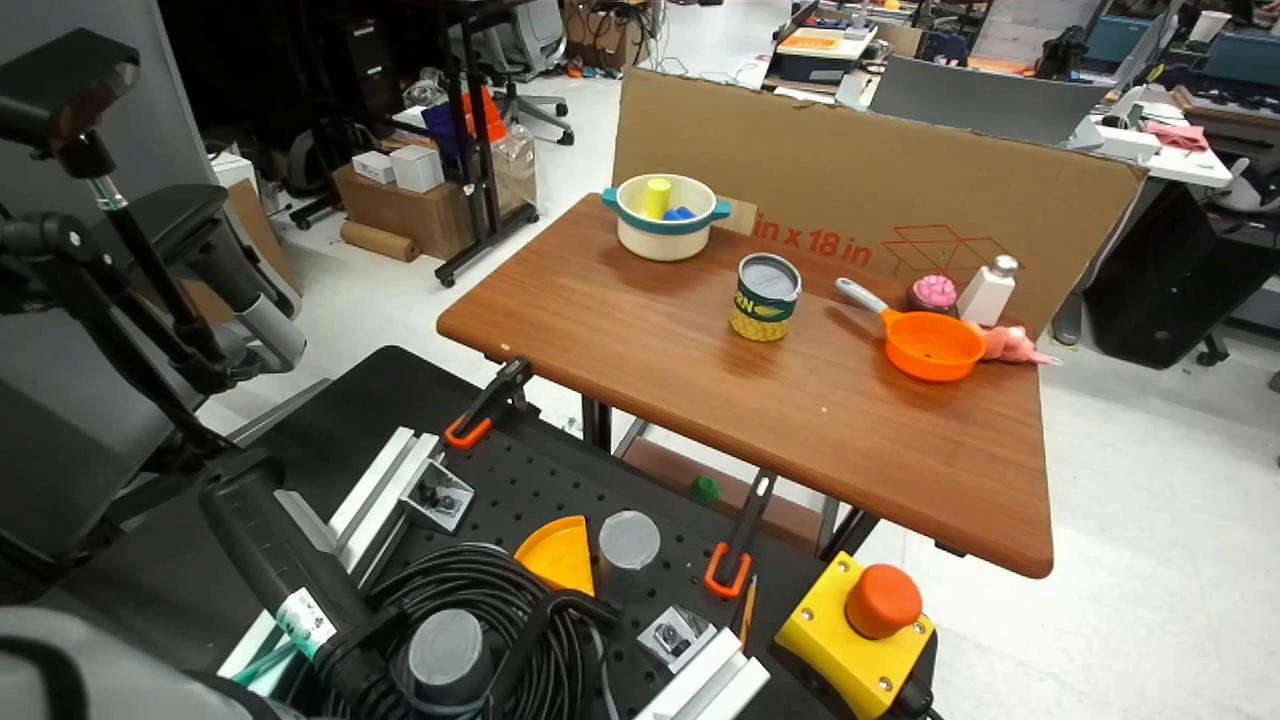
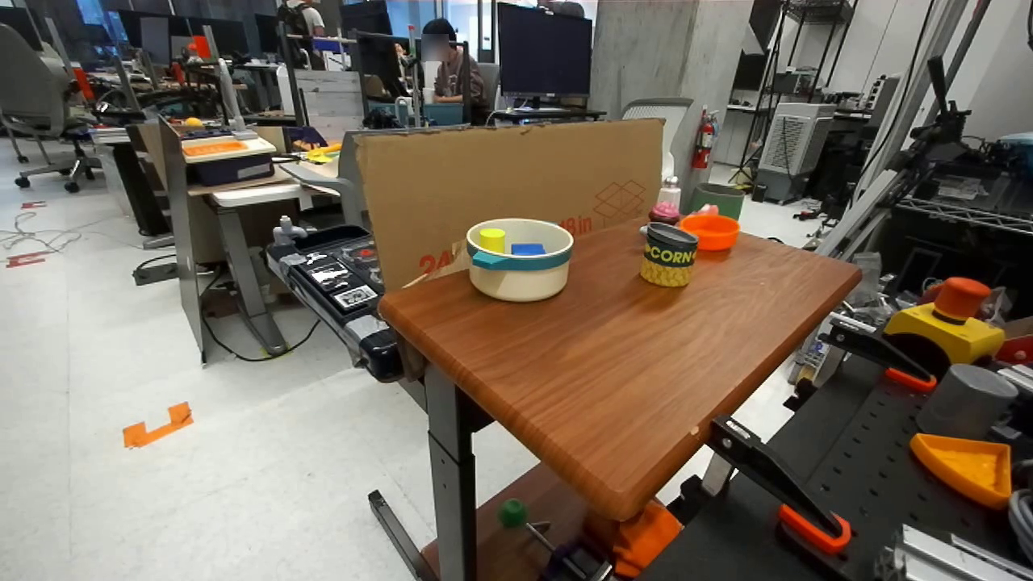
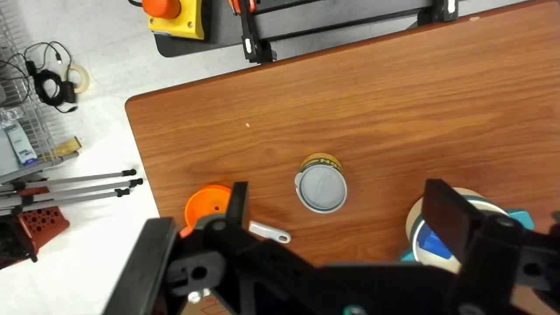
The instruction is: Pick up the lid from the bottle and put it on the table
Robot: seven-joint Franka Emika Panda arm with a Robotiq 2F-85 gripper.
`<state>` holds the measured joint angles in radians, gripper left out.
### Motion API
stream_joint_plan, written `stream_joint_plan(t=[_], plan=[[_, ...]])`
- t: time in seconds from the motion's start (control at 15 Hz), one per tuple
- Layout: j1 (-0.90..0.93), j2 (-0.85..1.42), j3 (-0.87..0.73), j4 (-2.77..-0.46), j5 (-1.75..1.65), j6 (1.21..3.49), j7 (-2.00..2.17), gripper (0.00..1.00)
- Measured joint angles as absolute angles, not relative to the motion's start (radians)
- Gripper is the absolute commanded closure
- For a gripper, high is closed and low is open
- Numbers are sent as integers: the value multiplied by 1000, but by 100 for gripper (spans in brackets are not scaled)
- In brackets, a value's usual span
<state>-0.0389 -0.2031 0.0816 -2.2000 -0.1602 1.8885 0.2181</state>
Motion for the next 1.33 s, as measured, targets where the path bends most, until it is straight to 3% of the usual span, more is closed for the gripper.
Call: stream_joint_plan(t=[0.53,1.33], plan=[[-39,6,42,-2114,-194,1901,242,0],[-26,21,37,-2171,-215,2145,466,0]])
